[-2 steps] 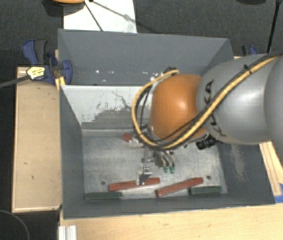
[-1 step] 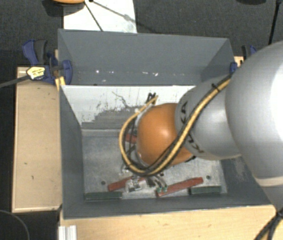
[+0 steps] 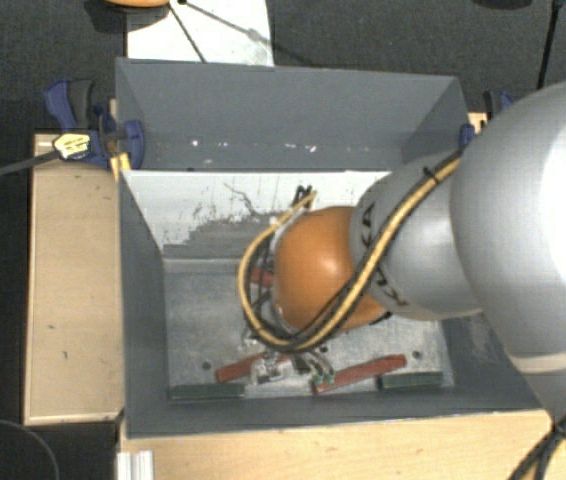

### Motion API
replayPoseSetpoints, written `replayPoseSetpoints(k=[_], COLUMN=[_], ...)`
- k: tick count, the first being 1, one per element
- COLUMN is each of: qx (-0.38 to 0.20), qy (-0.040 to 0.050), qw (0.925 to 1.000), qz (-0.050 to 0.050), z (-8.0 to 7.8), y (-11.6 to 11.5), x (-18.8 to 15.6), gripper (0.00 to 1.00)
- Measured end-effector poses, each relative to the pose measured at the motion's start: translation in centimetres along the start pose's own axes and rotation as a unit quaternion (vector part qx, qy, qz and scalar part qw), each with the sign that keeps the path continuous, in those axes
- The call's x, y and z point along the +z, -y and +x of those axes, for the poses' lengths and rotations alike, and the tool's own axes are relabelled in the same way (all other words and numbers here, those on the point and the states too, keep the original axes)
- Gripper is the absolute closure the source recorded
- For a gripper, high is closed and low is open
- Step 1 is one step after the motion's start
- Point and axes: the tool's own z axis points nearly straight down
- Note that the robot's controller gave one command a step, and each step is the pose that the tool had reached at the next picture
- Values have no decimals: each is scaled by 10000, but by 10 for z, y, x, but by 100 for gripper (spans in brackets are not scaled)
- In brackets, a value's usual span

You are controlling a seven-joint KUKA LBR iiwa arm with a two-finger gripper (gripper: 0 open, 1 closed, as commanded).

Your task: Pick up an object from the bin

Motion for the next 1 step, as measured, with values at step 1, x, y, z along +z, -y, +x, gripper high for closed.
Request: replayPoseSetpoints(k=[1], qx=[-230], qy=[16], qw=[9997], qz=[6], z=[-13], y=[5], x=[-169], gripper=[100])
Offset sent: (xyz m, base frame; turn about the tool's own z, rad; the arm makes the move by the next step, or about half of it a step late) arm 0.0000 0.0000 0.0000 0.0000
